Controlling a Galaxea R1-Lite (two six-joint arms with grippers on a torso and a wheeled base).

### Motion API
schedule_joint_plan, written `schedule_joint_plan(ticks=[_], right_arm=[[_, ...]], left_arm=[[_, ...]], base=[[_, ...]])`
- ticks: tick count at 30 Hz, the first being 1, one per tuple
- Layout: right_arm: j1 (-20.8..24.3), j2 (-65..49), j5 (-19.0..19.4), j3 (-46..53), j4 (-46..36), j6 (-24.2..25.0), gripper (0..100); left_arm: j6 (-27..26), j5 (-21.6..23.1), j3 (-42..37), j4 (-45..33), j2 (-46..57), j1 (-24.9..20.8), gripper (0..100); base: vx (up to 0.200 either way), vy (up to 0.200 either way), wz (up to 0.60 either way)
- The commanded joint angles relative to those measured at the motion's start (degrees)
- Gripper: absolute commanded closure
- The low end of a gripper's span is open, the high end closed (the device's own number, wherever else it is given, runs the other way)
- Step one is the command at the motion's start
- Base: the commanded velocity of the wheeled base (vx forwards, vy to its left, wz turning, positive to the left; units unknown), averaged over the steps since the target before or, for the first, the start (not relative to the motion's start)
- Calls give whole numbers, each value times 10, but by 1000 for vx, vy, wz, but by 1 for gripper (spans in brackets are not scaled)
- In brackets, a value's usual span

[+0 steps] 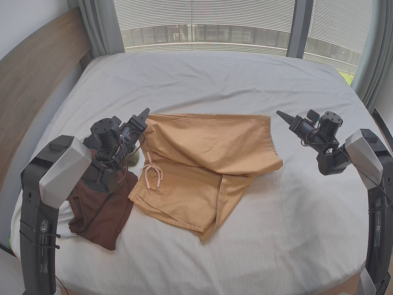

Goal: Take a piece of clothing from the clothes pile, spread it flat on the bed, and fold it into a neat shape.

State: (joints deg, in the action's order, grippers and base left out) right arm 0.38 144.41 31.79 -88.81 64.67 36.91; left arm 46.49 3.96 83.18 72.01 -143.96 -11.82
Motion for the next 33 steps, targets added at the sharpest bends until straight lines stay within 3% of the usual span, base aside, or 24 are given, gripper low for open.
schedule_joint_plan(ticks=[1, 6, 11, 15, 21, 30, 33], right_arm=[[1, 12, -7, -9, 0, -2, 0], [5, -8, -14, 42, 9, -17, 0], [22, -47, -16, 121, 14, -62, 0], [45, -81, -16, 202, 48, -69, 0], [84, -122, -16, 292, 76, -77, 0], [143, -132, -16, 372, 64, -148, 0], [156, -128, -16, 374, 43, -162, 0]], left_arm=[[1, 1, 14, -12, -1, 0, 0], [1, 0, 15, -49, 1, -2, 0], [1, -8, 10, -103, 8, 0, 0], [-3, -44, -19, -122, 33, 2, 0], [-21, -43, -136, -96, 97, 1, 0], [-47, -2, -303, 11, 134, 1, 0], [-52, 4, -325, 35, 126, -5, 0]], base=[[0, 0, 0], [0, 0, 0], [0, 0, 0], [0, 0, 0], [0, 0, 0], [0, 0, 0], [0, 0, 0]])
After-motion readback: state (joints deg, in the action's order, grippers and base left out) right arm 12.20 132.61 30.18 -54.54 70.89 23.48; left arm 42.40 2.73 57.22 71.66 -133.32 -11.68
